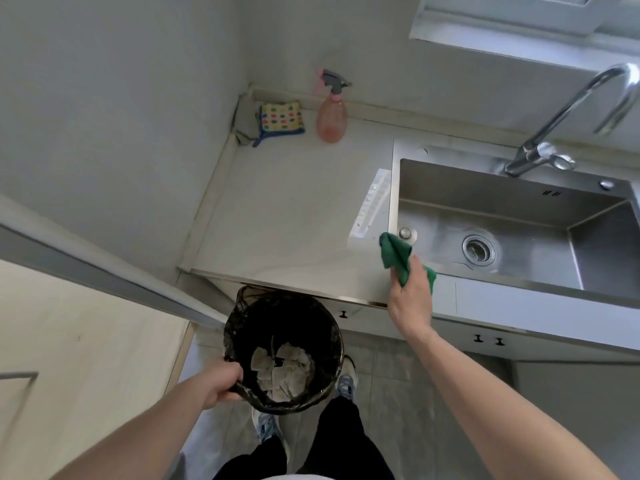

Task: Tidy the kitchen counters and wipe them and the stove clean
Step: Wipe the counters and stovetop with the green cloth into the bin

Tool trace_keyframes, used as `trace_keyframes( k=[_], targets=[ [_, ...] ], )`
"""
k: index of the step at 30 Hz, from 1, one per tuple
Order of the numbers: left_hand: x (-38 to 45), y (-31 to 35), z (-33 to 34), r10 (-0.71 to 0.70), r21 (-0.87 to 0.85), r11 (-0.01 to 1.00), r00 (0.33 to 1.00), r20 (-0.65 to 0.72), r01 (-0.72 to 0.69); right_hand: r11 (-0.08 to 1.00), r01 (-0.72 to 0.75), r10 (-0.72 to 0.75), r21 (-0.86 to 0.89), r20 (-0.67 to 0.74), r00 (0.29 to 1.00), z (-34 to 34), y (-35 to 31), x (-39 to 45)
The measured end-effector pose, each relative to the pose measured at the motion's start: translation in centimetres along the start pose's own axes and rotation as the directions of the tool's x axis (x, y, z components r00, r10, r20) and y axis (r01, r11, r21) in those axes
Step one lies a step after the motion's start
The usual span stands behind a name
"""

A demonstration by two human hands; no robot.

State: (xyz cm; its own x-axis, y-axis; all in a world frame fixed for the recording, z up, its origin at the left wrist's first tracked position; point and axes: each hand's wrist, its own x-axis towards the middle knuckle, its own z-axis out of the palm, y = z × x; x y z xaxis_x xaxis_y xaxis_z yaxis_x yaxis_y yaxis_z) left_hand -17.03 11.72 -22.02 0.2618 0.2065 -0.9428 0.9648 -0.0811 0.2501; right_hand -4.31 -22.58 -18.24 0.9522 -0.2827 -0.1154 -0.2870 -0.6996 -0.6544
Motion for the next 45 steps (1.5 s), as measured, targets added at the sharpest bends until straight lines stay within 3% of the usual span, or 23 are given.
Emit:
trace_keyframes(
  k=[2,5,9,12,15,23,38,42,45],
  targets=[
    [-0.1,0.0,0.2,-0.007,-0.007,1.000,1.000,0.003,0.007,0.991,0.002,0.018,0.137,-0.145,0.989,-1.9,-1.1,2.3],
    [0.4,-0.3,0.5,-0.025,-0.030,0.999,1.000,0.002,0.025,0.998,0.006,0.006,0.063,-0.182,0.983,-2.8,-1.7,7.6],
    [1.0,-0.3,1.0,-0.023,-0.038,0.999,0.999,-0.029,0.022,0.991,0.047,-0.038,-0.128,0.077,0.996,0.2,-1.4,12.2],
    [1.3,-0.2,1.2,-0.026,-0.042,0.999,0.999,-0.023,0.025,0.951,0.079,0.010,-0.299,0.285,0.959,3.2,-1.4,11.9],
    [1.4,-0.1,1.4,-0.017,-0.060,0.998,1.000,-0.025,0.015,0.918,0.039,0.078,-0.395,0.275,0.958,4.7,-1.6,10.6],
    [0.8,-0.2,1.3,0.009,-0.077,0.997,1.000,-0.019,-0.010,0.869,0.217,-0.044,-0.444,0.367,0.929,5.2,-2.0,6.9],
    [1.0,-0.3,0.8,0.033,-0.039,0.999,0.999,0.040,-0.032,0.865,0.423,-0.217,-0.269,0.560,0.799,6.8,-4.1,-6.2],
    [0.6,-0.4,0.3,0.027,-0.026,0.999,0.999,0.046,-0.026,0.931,0.356,-0.242,-0.084,0.588,0.772,7.1,-5.1,-10.4],
    [0.3,-0.3,-0.1,0.026,-0.006,1.000,0.998,0.056,-0.026,0.964,0.258,-0.249,0.058,0.528,0.812,5.8,-6.0,-11.1]
  ],
)
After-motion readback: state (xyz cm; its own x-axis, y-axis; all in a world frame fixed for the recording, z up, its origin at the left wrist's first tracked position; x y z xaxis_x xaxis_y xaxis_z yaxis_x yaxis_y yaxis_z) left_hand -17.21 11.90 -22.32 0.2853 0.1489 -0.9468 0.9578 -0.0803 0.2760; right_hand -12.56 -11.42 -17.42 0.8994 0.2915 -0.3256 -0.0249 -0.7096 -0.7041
